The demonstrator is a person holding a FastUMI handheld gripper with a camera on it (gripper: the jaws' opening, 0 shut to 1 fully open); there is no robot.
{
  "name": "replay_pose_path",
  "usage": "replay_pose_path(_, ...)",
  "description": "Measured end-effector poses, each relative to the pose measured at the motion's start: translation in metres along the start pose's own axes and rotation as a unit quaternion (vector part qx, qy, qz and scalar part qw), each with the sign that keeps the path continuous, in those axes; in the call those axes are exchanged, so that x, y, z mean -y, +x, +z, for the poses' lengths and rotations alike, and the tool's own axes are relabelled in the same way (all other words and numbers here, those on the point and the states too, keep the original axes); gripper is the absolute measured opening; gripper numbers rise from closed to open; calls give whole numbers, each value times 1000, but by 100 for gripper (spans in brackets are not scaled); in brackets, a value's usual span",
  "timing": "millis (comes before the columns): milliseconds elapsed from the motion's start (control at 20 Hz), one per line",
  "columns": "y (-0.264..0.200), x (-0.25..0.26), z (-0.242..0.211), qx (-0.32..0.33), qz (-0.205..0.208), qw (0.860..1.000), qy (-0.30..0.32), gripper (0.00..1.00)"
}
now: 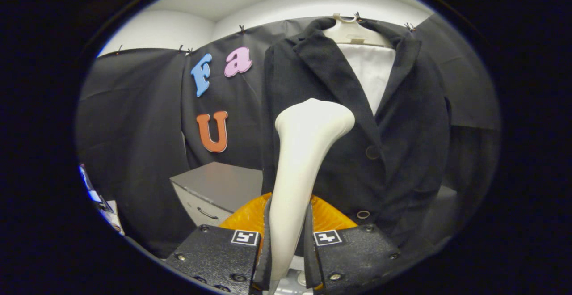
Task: Iron the clothes twice with a garment steamer, once on the left side and once on the right side.
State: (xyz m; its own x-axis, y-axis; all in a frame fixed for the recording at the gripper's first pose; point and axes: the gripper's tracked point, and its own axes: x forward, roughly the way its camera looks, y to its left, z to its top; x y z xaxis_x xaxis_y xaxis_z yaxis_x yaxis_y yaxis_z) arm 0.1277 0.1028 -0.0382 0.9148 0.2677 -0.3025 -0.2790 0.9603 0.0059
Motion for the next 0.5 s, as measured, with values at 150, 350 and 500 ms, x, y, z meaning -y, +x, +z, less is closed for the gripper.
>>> replay_pose_path(150,-3,0,-31,-21,-3,1000,7,32)
replay_pose_path(350,-8,3,-62,-42,-11,999,19,32)
replay_pose_path(500,-14,6,-85,-56,-15,998,34,32)
